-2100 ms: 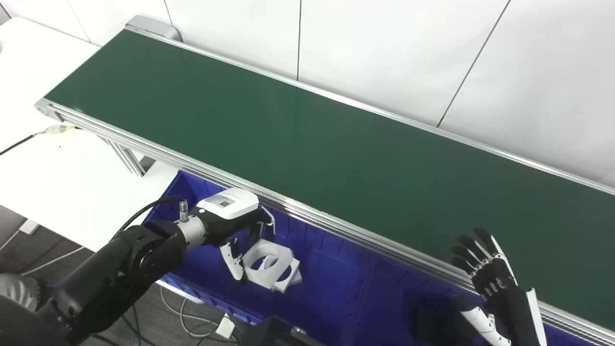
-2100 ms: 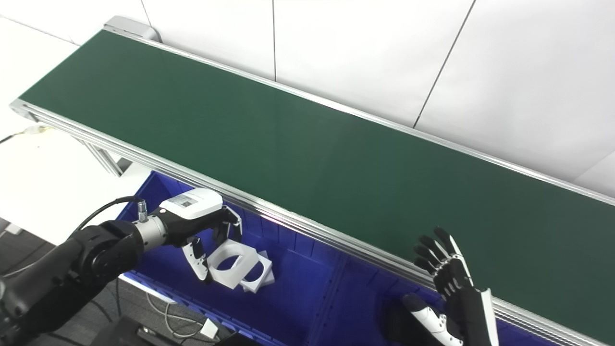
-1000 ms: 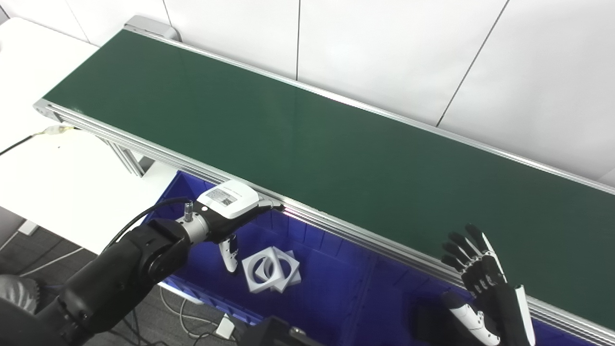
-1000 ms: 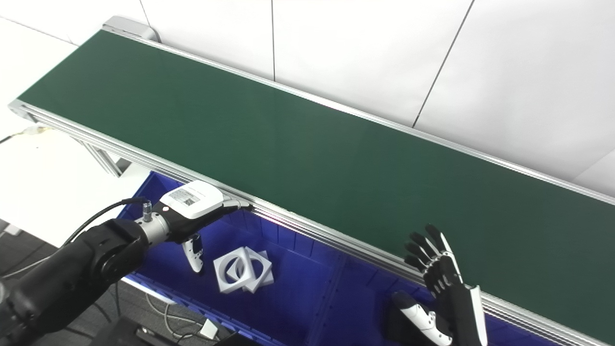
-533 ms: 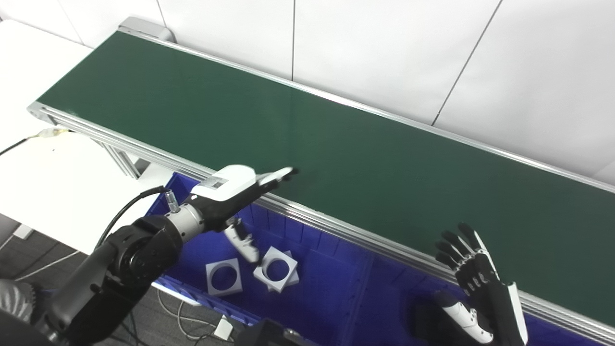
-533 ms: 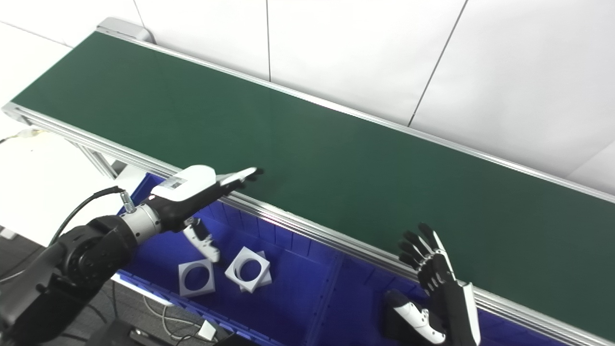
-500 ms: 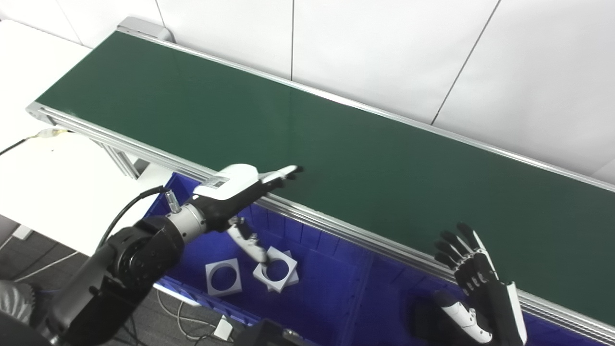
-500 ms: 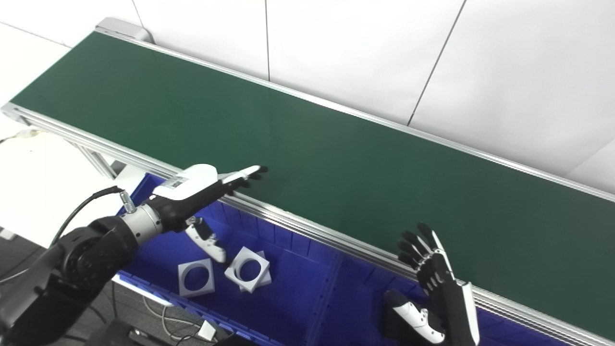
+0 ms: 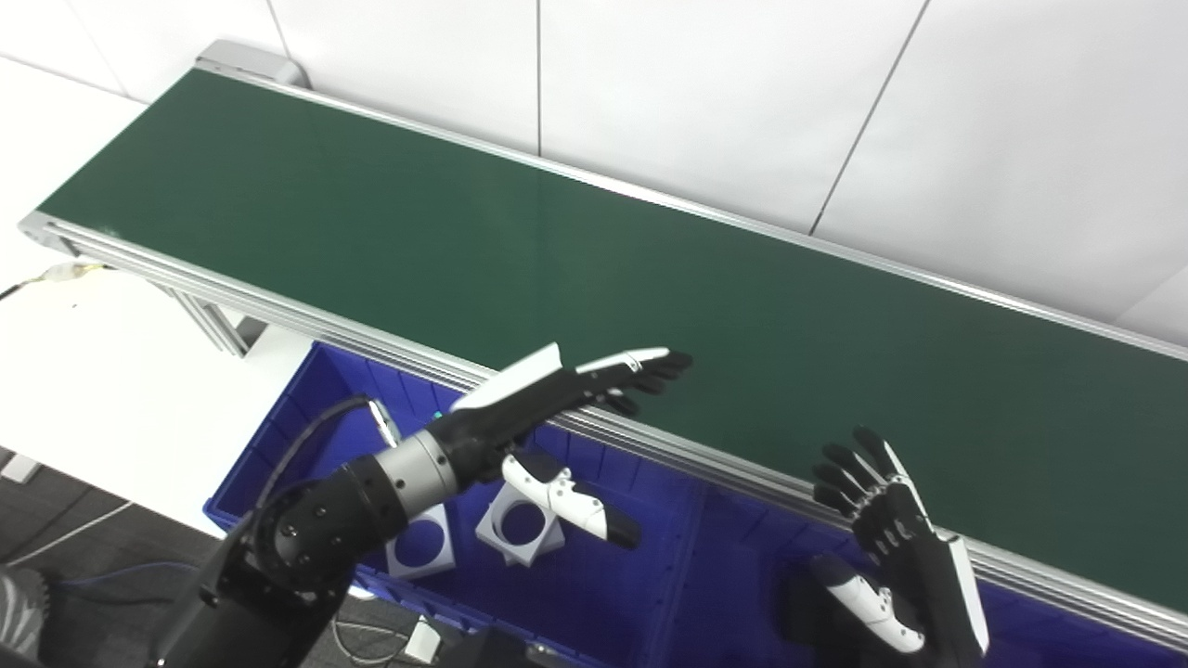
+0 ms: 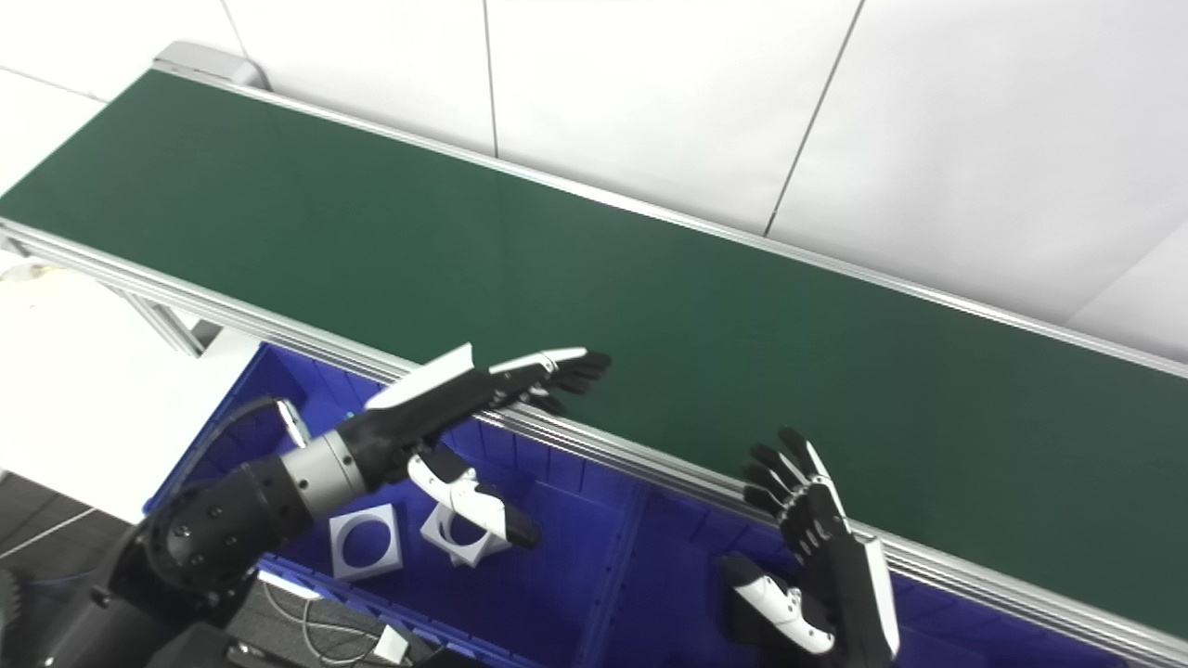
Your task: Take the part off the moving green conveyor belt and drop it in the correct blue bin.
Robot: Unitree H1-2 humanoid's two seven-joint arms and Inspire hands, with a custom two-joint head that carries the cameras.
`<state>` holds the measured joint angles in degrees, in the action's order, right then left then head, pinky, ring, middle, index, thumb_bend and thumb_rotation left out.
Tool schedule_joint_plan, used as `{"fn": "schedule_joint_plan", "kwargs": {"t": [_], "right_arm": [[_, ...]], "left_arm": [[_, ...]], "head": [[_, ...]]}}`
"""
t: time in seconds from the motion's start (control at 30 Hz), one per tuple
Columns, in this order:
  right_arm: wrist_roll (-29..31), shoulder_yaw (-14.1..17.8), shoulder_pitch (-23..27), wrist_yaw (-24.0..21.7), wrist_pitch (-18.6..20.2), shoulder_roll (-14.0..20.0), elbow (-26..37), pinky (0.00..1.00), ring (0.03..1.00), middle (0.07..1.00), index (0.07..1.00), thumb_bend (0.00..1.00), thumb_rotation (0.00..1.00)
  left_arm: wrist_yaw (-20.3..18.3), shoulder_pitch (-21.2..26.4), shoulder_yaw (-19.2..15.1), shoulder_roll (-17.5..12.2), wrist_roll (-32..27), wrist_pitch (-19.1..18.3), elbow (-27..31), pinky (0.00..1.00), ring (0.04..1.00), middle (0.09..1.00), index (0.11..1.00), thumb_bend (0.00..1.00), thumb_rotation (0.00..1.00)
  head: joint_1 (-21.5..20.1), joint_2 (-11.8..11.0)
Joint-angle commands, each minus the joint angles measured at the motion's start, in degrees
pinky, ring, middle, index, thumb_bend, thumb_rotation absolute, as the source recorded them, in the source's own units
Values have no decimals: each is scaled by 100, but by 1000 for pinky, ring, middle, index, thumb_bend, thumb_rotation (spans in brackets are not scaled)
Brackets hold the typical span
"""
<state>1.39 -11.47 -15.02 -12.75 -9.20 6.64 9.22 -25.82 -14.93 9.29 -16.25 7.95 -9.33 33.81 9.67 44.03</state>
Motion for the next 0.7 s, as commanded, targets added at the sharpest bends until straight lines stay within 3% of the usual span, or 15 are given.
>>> {"fn": "schedule_joint_plan", "kwargs": {"t": [0.0,0.17,0.27,0.43,0.67], "right_arm": [[-60,-23,-19,56,-303,-80,52,772,822,848,926,851,517],[-203,-95,-28,142,-476,-203,-101,770,824,850,923,845,532],[-464,-145,-50,300,-591,-308,-197,763,823,847,913,817,631],[-692,-238,-88,510,-836,-501,-370,742,820,852,911,755,709],[-909,-362,-61,673,-1014,-723,-648,750,831,863,916,753,727]], "left_arm": [[115,106,116,157,-270,267,-43,820,896,925,918,929,477],[161,252,197,422,-787,418,-581,837,898,918,904,967,449],[133,356,172,565,-1224,657,-1126,832,885,904,901,981,445],[11,418,194,661,-1657,1005,-1846,843,881,899,900,995,422],[-72,399,144,659,-1890,1649,-2713,819,849,877,883,1000,426]], "head": [[-160,-34],[-709,-202],[-1043,-295],[-1668,-398],[-2610,-450]]}}
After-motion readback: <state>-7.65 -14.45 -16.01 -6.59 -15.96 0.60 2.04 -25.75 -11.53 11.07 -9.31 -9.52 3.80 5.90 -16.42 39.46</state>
